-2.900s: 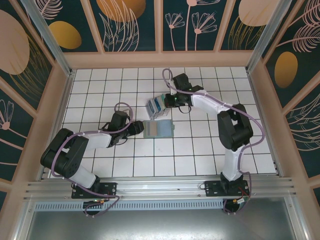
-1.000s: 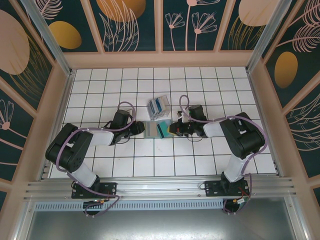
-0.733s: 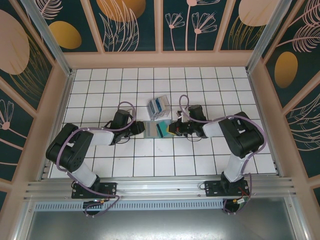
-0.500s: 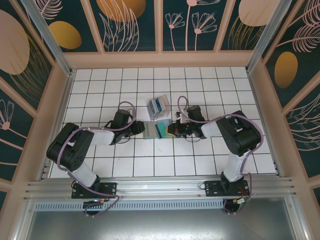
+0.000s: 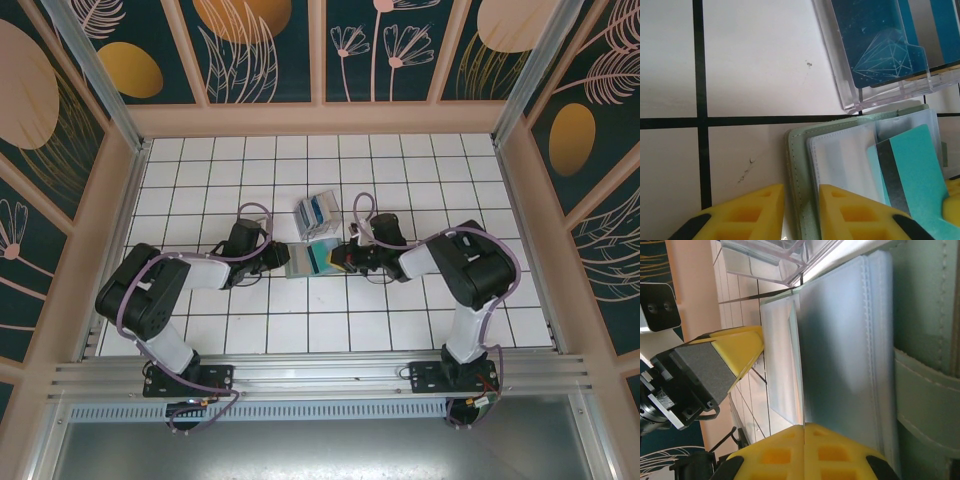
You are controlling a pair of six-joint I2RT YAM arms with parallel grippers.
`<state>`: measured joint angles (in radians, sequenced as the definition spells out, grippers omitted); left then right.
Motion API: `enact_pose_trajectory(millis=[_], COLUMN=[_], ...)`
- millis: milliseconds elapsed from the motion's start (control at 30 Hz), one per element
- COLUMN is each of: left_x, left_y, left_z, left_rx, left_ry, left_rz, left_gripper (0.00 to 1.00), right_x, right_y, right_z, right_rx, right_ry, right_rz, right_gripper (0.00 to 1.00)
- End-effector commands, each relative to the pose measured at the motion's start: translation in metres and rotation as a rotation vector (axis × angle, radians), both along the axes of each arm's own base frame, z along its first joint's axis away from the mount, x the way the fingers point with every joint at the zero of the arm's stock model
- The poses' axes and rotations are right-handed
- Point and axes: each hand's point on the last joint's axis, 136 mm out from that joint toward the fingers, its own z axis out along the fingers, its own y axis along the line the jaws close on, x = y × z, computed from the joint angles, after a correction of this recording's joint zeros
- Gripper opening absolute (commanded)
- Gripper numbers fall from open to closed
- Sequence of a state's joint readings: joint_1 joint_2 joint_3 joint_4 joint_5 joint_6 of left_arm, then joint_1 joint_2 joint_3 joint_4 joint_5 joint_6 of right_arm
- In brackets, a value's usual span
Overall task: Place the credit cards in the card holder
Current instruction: Insert the credit card into the card slot.
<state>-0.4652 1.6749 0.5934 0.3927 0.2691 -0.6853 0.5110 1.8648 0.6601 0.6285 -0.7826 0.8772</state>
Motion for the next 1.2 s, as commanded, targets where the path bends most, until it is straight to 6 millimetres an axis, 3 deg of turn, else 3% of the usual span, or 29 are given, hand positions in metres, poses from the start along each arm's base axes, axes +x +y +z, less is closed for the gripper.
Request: enact_pose_trajectory(millis=[0, 533, 633, 800, 1167], left_x=[-0.021, -0.02, -0.022, -0.021, -0.023], left_y=[-0.008, -0.008, -0.004, -0.004, -0.003], left_z=[-0.019, -0.019, -0.031, -0.033, -0.033], left_rx=[0.005, 0.01, 0.04, 0.04, 0.037], left_ry=[0.098, 0.098, 0.13, 0.132, 0.134], left_rz=[-0.043, -0.045, -0.032, -0.027, -0.026], left_gripper=[0.25, 0.14, 0.1, 0.08, 0.07], right_x=[0.003, 0.01, 0.009, 0.009, -0.009], right_y=[0.008, -0.002, -0.003, 0.002, 0.033], right_z=[-0.001, -0.016, -0.021, -0.023, -0.011], right_rx=[0.02, -0.09, -0.105, -0.082, -0.04], right_ry=[-0.006, -0.133, -0.145, -0.13, -0.131], right_rz=[-0.004, -0.028, -0.016, -0.009, -0.006], right_gripper=[0.0, 0.0, 0.0, 0.0, 0.02])
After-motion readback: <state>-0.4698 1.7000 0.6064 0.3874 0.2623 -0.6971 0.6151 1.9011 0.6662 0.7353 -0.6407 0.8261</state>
